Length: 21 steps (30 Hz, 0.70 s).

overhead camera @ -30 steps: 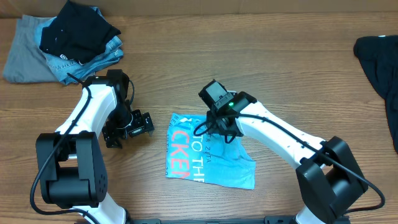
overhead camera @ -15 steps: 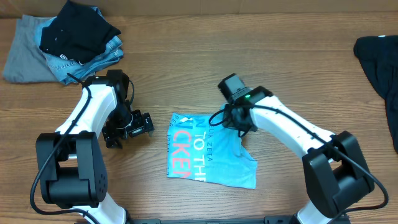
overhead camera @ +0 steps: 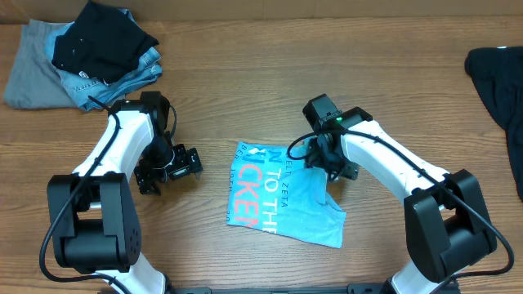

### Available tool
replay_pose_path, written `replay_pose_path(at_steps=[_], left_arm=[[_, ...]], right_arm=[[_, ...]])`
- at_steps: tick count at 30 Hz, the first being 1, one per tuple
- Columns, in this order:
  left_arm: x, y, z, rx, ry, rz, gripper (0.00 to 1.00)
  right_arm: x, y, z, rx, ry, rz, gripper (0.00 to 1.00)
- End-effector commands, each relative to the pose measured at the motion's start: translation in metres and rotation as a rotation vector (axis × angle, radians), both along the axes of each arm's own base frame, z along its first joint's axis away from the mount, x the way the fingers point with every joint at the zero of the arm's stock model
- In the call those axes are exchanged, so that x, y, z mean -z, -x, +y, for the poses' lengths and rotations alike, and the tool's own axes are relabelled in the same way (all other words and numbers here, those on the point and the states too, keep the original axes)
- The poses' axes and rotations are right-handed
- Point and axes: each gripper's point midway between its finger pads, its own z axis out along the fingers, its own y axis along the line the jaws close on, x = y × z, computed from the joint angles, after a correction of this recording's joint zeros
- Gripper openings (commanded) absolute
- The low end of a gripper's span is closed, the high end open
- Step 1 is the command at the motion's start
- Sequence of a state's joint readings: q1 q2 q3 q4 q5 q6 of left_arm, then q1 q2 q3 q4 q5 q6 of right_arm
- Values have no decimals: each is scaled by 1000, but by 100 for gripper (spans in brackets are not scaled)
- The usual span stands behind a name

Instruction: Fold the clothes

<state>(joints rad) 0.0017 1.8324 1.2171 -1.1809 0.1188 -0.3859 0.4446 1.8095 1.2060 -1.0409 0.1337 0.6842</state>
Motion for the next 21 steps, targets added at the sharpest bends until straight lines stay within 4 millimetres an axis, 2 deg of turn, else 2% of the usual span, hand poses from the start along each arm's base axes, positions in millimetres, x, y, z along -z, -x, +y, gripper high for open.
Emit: replay_pose_path(at_steps=[1,3,7,9,11,14,16,21], left_arm=[[-6,0,-2,16,12,-24,100],[-5,-1,-2,15,13,-27,100],[-6,-1,-2,16,12,-26,100],[-6,0,-2,16,13,-24,100],[-6,0,-2,15,13,-24,100],[-5,-2,-2,15,13,-31,100],[-5,-3,-3,14,16,-34,100],[-5,-3,-3,15,16,-33,100]], right_arm=[[-13,-7,-16,81,79,-31,68],[-31,-11,-16,87,74,-40,60],[-65,-25,-6,90,18,-113,58],[-83,-31,0,90,-24,-158,60],[-93,-36,11,76,-90,-184,69],[-83,-36,21,4,-133,-165,71],[-68,-29,18,8,-118,-133,71],[-13,-2,15,15,-128,-36,69]])
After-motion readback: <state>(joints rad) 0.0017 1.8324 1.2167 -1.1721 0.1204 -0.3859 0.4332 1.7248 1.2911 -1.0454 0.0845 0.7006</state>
